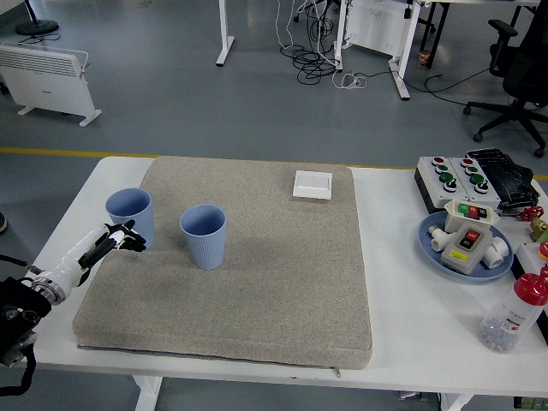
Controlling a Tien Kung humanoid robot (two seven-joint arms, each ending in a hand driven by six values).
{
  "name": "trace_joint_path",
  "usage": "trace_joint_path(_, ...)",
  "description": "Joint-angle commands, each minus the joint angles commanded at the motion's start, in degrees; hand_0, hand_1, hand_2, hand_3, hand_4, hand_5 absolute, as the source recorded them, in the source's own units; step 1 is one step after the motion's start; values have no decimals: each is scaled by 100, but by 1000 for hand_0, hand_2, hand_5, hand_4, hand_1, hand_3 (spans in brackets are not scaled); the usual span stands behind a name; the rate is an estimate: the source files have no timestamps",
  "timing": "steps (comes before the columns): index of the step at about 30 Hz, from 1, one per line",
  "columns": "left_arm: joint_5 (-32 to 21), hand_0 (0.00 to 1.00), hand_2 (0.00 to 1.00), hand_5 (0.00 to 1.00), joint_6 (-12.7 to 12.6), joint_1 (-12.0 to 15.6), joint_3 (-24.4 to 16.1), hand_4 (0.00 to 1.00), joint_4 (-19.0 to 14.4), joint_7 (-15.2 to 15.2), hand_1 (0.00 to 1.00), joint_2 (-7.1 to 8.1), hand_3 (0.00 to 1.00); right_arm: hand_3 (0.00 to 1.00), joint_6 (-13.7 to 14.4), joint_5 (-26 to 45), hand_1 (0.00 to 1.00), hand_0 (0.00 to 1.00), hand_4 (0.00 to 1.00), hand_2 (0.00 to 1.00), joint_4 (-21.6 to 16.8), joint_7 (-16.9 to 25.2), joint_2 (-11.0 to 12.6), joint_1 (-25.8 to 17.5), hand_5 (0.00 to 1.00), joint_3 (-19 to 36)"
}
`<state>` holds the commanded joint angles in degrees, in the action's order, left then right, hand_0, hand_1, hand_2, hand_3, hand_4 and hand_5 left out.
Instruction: Push cup pick cup insert cup
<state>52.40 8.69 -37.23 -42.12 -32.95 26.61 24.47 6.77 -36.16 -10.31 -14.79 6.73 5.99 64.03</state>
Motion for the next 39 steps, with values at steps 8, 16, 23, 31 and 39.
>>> trace_joint_path(8,29,822,527,998,-13,-74,36,558,162,-17,597,-97,482,576,-1,3,649,725,124,648,0,-6,-4,-15,468,-31)
trace_joint_path(16,364,689,523,998,-66,231,-398,557,-394,-99,581,82,485,576,2,20,648,724,123,648,0,3,4,-31,466,-27)
trace_joint_path(23,1021,467,511,998,-120,743,-1236,575,-1542,-337,535,387,479,576,5,7,648,724,124,648,0,8,17,-32,468,2)
trace_joint_path(31,1809,347,506,899,-315,900,-1934,761,-3147,-325,510,698,490,576,5,-13,648,724,124,648,0,-2,23,-28,468,16)
trace_joint_path(39,2735,676,820,702,-337,276,-1860,878,-3978,-1022,745,848,775,576,7,25,648,724,124,648,0,-6,31,-28,469,-2)
